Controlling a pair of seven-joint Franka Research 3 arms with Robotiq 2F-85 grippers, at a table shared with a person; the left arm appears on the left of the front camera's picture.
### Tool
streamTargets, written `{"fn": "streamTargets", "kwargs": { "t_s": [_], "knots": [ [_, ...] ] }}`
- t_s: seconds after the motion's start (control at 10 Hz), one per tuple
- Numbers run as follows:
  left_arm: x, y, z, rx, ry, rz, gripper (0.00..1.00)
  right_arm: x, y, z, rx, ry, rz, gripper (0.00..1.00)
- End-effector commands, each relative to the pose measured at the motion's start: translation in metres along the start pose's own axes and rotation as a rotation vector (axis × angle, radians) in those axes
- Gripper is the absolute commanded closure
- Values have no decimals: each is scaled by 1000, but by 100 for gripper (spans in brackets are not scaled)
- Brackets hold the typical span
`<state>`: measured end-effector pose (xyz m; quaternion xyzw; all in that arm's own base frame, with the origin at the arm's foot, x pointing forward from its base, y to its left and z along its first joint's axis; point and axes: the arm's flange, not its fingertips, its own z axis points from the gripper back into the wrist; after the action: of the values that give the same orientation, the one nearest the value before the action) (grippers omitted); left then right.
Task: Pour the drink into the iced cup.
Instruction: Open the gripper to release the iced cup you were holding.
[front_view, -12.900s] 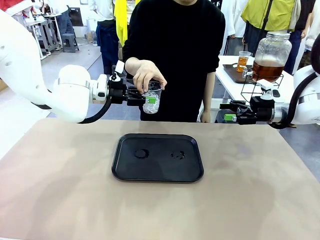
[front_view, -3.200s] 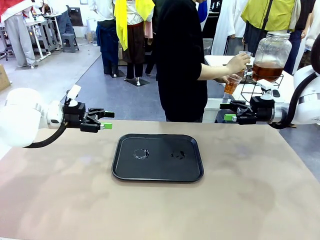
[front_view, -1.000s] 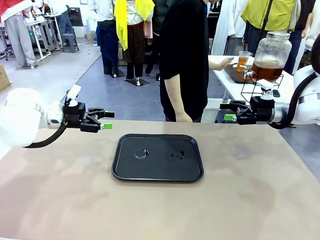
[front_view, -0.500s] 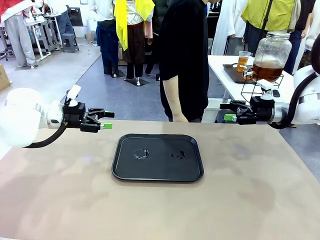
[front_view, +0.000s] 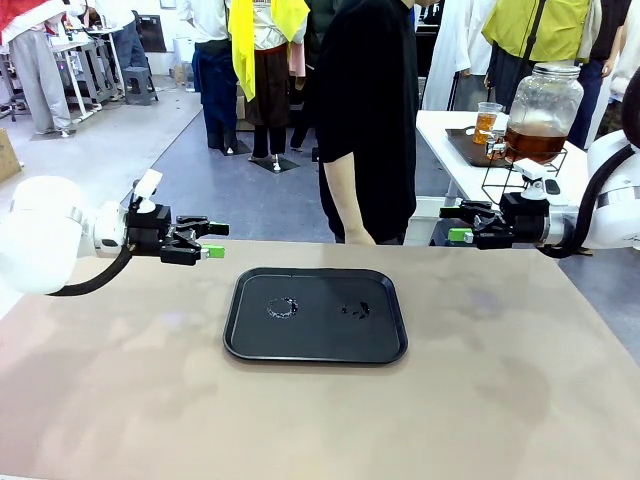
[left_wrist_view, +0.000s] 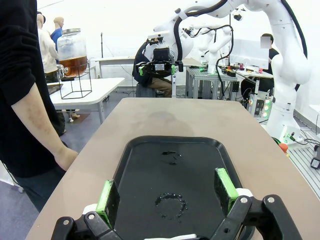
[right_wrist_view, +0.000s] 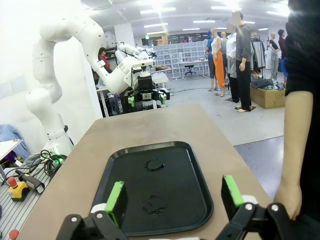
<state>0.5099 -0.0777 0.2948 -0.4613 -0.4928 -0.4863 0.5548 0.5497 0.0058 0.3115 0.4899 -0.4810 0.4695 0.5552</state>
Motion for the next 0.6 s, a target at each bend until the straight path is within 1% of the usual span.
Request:
{"fn": "streamTargets", "kwargs": {
  "t_s": [0.0,0.5],
  "knots": [
    [2,0,-1,4,5,5,0,3,0,1,13,4,-11,0],
    [2,0,-1,4,5,5,0,3,0,1,13,4,-11,0]
  ]
}}
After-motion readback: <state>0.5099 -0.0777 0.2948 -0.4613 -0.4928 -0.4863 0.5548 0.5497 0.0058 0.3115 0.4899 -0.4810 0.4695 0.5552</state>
